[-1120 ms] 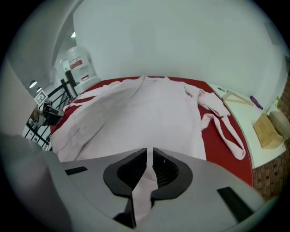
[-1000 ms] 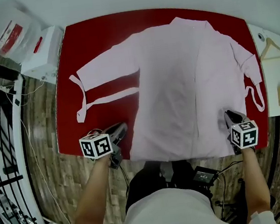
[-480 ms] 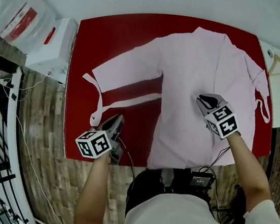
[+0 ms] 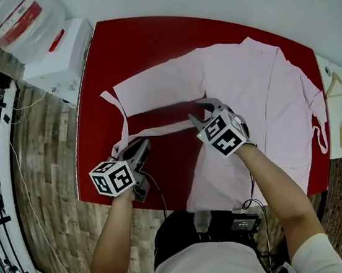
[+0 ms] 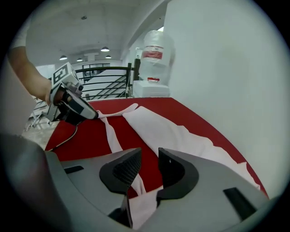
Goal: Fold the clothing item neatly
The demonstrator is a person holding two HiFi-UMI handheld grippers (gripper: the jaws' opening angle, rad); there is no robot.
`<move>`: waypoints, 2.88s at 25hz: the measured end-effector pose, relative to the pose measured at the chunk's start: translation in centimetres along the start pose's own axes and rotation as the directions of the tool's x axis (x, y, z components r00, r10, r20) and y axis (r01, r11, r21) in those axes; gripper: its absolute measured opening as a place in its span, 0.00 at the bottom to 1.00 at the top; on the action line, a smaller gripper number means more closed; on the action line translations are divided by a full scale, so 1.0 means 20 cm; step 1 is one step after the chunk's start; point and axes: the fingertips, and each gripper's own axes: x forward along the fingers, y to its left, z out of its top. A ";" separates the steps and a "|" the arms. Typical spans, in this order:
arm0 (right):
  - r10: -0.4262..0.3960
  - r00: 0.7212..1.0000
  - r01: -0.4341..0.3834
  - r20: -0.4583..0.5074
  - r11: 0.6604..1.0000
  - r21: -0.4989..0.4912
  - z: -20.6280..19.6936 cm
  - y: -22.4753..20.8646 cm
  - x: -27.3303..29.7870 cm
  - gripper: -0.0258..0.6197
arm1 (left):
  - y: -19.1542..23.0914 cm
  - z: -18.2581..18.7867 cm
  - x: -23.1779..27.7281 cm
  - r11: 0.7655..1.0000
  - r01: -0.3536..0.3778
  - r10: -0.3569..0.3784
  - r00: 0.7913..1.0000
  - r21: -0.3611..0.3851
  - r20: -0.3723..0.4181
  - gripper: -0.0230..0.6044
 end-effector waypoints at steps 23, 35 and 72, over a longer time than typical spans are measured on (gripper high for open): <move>0.197 0.978 -0.209 -0.069 0.941 -0.266 0.46 0.52 0.76 0.26 | 0.14 0.12 -0.13 0.993 0.015 -0.001 0.992 -0.113 0.127 0.05; 0.140 0.990 -0.138 -0.005 0.968 -0.210 0.52 0.41 0.72 0.08 | 0.19 0.27 -0.10 0.979 0.046 -0.008 0.981 -0.196 0.192 0.06; 0.117 0.978 -0.109 0.170 0.992 -0.060 0.60 0.30 0.33 0.08 | 0.30 0.76 0.29 0.976 -0.024 0.036 0.998 -0.214 0.053 0.06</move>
